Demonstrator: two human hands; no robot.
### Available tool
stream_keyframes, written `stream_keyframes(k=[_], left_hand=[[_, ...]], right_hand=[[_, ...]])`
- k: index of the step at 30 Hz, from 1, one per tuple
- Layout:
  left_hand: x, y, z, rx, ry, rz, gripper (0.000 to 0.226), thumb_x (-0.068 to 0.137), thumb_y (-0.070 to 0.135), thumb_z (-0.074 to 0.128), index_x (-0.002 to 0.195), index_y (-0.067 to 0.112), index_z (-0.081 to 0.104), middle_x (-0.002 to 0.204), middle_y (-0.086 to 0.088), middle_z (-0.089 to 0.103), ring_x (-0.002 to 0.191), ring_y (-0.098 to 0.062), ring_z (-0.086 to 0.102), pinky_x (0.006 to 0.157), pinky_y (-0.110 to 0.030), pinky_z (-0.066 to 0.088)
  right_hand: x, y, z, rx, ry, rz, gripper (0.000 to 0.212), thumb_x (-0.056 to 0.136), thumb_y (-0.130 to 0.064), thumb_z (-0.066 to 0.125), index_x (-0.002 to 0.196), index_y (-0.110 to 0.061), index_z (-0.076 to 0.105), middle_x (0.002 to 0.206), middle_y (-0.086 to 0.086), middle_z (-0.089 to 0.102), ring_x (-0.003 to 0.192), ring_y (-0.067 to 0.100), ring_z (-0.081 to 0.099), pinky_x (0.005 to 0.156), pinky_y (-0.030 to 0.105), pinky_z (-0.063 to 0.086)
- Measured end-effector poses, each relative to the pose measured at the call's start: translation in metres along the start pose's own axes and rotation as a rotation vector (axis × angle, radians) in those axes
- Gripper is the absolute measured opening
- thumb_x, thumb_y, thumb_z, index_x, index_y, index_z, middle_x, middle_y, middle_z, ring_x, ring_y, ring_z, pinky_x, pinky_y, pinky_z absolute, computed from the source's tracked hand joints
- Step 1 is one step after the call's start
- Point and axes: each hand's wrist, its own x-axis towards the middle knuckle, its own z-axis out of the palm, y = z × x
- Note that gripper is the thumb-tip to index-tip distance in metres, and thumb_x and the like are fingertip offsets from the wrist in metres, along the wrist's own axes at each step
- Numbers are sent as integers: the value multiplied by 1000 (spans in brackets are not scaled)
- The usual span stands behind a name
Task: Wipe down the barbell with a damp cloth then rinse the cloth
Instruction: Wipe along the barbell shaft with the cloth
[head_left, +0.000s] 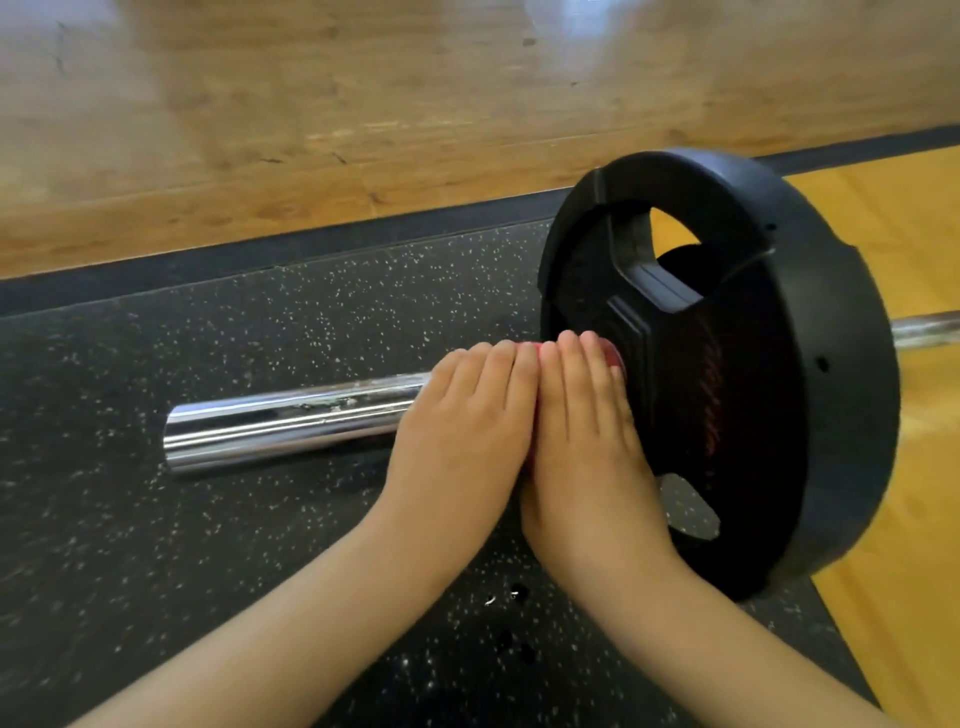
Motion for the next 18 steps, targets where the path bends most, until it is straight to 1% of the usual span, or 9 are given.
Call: stream_keyframes(k=[2, 5, 7, 9, 10, 11, 13, 16, 18], left_hand=[[-5, -11, -6, 27, -23, 9, 41, 92, 15, 35, 128, 4, 53, 121, -10, 60, 112, -26, 57, 105, -40, 40], [-20, -32, -15, 75, -44, -26, 37, 89, 13, 47, 124, 4, 56, 118, -10, 61, 109, -26, 59, 108, -41, 38], [-31, -44, -19, 103, -65, -69, 38, 86, 11, 52, 122, 3, 56, 117, -11, 62, 108, -27, 60, 108, -42, 36], [-37, -49, -19, 107, -70, -93, 39, 84, 9, 56, 123, 3, 56, 116, -11, 62, 108, -28, 60, 108, -42, 35], [-39, -50, -17, 105, -62, -98, 40, 83, 10, 60, 123, 3, 56, 116, -11, 62, 108, -28, 60, 108, -41, 34], [-39, -50, -16, 105, -47, -102, 41, 83, 10, 62, 123, 3, 56, 116, -11, 62, 108, -28, 59, 109, -41, 33], [-36, -44, -12, 105, 11, -105, 37, 87, 12, 60, 122, 3, 56, 116, -11, 61, 108, -27, 59, 110, -41, 33], [-26, -20, 0, 117, 117, -111, 36, 93, 10, 42, 124, 1, 57, 116, -11, 61, 109, -28, 58, 110, -41, 35], [-16, 1, 9, 116, 163, -115, 38, 94, 9, 37, 126, 0, 56, 118, -13, 61, 112, -29, 58, 109, -41, 37]], right_hand=[[1, -16, 1, -19, 25, 18, 80, 75, -13, 65, 142, 12, 31, 149, 31, 29, 141, 42, 25, 115, 51, 19], [4, -46, 4, -19, 54, -38, 73, 79, -11, 58, 142, 14, 30, 147, 32, 32, 140, 45, 26, 115, 51, 14], [5, -62, 6, -42, 37, -80, 67, 85, -12, 47, 143, 13, 25, 148, 31, 31, 140, 45, 24, 116, 52, 8], [6, -65, 7, -35, 27, -118, 62, 86, -10, 35, 144, 11, 27, 149, 30, 31, 141, 44, 23, 117, 52, 9], [5, -61, 7, -2, 30, -148, 61, 86, -9, 35, 144, 11, 28, 149, 28, 31, 142, 42, 23, 118, 51, 13], [5, -55, 6, 44, 38, -182, 61, 86, -7, 40, 144, 10, 30, 150, 27, 32, 143, 40, 24, 118, 50, 18], [3, -38, 4, 111, 51, -228, 63, 86, -2, 47, 145, 8, 29, 152, 23, 30, 144, 35, 22, 117, 48, 24], [-5, -14, 0, 92, 12, -191, 68, 88, -1, 50, 149, 6, 21, 157, 21, 19, 147, 33, 14, 117, 47, 22], [-9, 0, -2, 56, -43, -133, 78, 85, -8, 57, 150, 5, 15, 159, 21, 11, 148, 32, 8, 117, 45, 16]])
